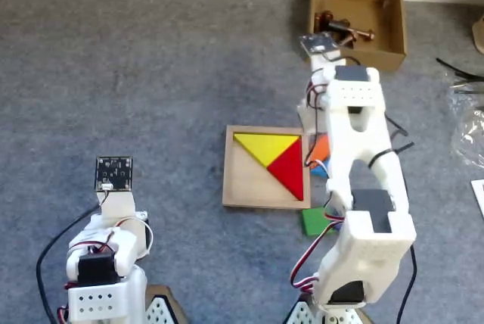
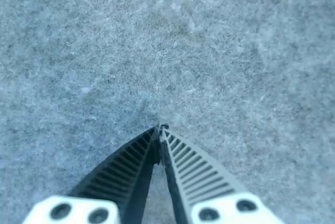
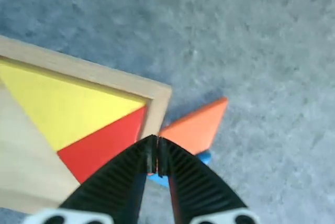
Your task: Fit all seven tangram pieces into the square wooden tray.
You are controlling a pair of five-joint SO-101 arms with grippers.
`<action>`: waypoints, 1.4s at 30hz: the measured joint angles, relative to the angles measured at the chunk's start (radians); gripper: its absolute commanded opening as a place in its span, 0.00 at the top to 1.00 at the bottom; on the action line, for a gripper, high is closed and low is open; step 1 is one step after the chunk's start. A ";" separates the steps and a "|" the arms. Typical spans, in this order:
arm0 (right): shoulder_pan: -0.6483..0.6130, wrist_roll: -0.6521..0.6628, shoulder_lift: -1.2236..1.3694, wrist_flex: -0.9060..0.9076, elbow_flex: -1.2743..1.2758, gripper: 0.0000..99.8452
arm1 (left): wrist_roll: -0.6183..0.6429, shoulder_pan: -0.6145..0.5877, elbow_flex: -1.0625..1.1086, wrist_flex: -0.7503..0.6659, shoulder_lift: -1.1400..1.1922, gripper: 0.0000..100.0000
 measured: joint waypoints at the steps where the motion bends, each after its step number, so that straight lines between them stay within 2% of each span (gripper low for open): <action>1: 0.014 0.000 0.000 0.006 0.000 0.99 | 0.000 0.000 0.000 0.000 0.000 1.00; 11: 0.132 0.000 0.000 0.095 0.000 0.99 | 0.000 0.000 0.000 0.000 0.000 1.00; 18: 0.138 -0.018 0.000 0.095 0.000 0.99 | 0.000 0.000 0.000 0.000 0.000 1.00; 25: 0.137 -0.276 0.000 0.095 0.000 0.99 | 0.000 0.000 0.000 0.000 0.000 1.00; 33: 0.002 -0.480 0.000 0.091 0.080 0.99 | 0.000 0.000 0.000 0.000 0.000 1.00; 36: -0.018 -0.565 0.000 0.038 0.121 0.99 | 0.000 0.000 0.000 0.000 0.000 1.00; 42: -0.020 -0.638 0.000 -0.068 0.170 0.99 | 0.000 0.000 0.000 0.000 0.000 1.00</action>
